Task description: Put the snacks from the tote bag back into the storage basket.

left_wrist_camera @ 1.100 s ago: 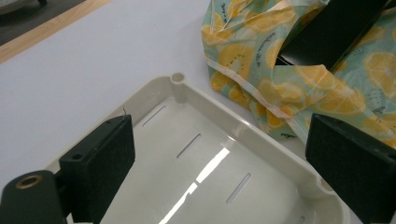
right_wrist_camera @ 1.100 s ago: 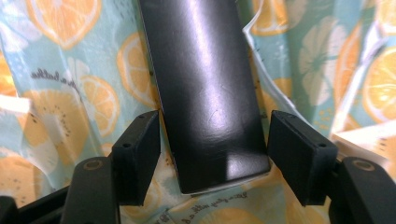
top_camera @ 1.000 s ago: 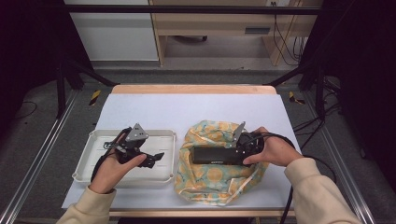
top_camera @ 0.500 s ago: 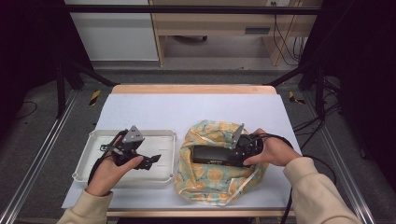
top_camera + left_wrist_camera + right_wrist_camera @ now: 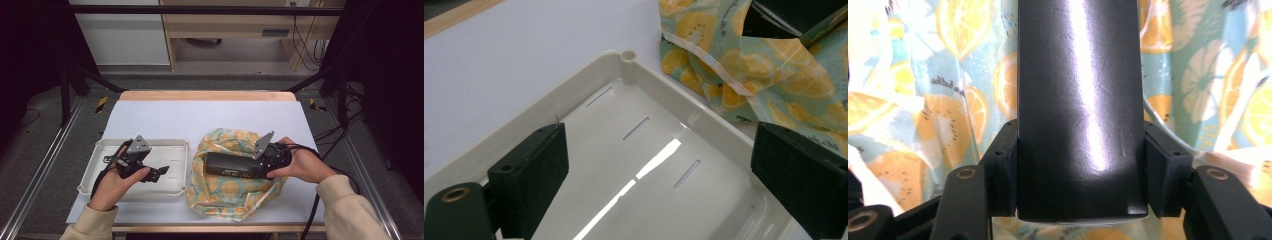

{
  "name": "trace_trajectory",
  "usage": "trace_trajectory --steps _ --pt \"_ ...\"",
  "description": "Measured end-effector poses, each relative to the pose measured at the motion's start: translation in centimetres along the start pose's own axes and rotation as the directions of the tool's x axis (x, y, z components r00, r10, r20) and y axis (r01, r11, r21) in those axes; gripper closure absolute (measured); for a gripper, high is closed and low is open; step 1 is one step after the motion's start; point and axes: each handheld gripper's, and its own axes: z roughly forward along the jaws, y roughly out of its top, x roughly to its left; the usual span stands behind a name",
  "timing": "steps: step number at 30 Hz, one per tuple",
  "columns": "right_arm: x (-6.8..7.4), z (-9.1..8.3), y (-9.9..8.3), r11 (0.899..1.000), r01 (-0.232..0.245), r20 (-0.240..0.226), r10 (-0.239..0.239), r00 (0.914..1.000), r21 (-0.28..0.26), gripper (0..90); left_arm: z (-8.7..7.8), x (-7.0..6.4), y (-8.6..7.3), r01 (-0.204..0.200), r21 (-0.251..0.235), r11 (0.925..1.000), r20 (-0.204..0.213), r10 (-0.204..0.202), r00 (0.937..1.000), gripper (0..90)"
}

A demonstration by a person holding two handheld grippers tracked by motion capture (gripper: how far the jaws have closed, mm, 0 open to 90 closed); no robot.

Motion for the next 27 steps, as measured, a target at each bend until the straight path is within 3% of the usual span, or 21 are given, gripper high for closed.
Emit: trace_trajectory --steps 2,8,16,20,23,26,27 --pt "0.3 -0.6 0.1 1.0 0.004 0.004 -0.004 1.0 -0.009 43.2 0.0 0.1 0.1 -0.005 0.0 1.0 0.002 0.005 1.0 8.5" --pt "0.8 -1.8 -0.1 1.0 0.0 0.01 0.0 1.0 0.006 43.2 0.4 -0.1 0.8 -0.072 0.018 0.9973 -0.002 0.072 0.9974 8.5" --pt "0.9 -3.1 0.8 0.999 -0.005 0.039 0.006 0.9992 -0.035 43.2 1.4 0.0 2.4 -0.129 0.014 0.9915 0.072 0.128 0.9891 8.5" --pt "1.1 -3.4 1.8 0.999 0.006 0.032 -0.005 0.9995 -0.042 43.3 1.3 -0.4 3.4 -0.203 0.044 0.9781 0.117 0.197 0.9733 8.5" --pt "1.2 -3.7 2.5 0.999 0.009 0.02 -0.008 0.9998 -0.04 43.3 1.3 -0.7 4.3 -0.249 0.069 0.966 0.163 0.236 0.958 8.4" --pt "1.2 -3.9 3.1 0.999 0.013 0.012 -0.013 0.9998 -0.032 43.3 1.6 -0.9 5.1 -0.298 0.097 0.9497 0.184 0.277 0.9431 8.0" --pt "1.3 -3.9 3.3 1.0 0.013 0.012 -0.012 0.9999 -0.027 43.3 1.6 -1.0 5.3 -0.303 0.096 0.9483 0.186 0.282 0.9413 8.0"
